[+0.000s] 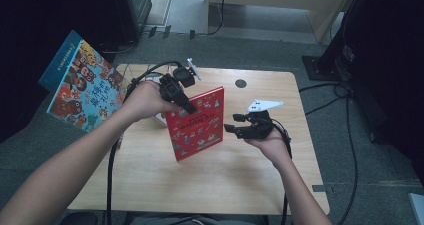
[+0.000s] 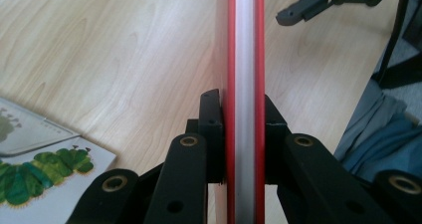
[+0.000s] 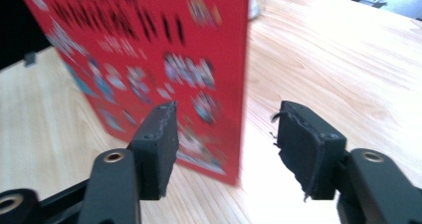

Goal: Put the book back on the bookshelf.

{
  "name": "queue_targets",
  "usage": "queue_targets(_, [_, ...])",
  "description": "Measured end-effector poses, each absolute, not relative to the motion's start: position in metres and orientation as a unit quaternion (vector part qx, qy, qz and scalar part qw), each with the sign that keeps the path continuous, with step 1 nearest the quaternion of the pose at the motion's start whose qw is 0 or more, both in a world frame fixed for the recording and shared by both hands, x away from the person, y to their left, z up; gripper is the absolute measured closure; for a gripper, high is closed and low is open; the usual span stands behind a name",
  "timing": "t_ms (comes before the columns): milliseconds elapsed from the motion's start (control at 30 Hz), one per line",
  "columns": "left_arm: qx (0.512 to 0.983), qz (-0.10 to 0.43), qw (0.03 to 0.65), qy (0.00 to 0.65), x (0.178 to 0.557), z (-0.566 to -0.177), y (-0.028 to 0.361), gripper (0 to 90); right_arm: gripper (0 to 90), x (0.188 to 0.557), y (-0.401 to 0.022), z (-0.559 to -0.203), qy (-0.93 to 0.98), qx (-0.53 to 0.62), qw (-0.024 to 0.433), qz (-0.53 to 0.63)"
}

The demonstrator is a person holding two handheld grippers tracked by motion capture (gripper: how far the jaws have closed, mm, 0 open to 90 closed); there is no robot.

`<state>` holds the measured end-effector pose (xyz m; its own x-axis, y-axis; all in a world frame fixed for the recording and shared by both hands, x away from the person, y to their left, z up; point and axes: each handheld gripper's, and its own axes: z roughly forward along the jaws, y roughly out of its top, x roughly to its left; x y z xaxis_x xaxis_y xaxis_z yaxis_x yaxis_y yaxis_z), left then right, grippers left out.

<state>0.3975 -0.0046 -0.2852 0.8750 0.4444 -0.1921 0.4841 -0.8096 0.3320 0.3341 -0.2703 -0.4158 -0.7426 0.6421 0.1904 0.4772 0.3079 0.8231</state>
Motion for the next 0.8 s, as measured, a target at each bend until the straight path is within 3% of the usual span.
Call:
queue_targets(167, [0.936, -0.067, 0.200, 0.282, 0.399, -0.278, 0.013, 79.6, 37.4, 0.331, -0.282, -0.441, 0.814, 0.335, 0.119, 0.459])
queue_targets(400, [0.922, -0.070, 0.220, 0.311, 0.395, -0.269, 0.041, 79.4, 34.3, 0.333, -0.287, -0.474, 0.811, 0.389, 0.111, 0.422])
queue_targets(667, [0.907, -0.065, 0.230, 0.347, 0.387, -0.262, 0.082, 79.3, 34.3, 0.337, -0.277, -0.492, 0.829, 0.394, 0.129, 0.377])
queue_targets(800, [0.896, -0.068, 0.237, 0.369, 0.382, -0.263, 0.102, 79.3, 34.1, 0.340, -0.270, -0.501, 0.835, 0.401, 0.116, 0.358])
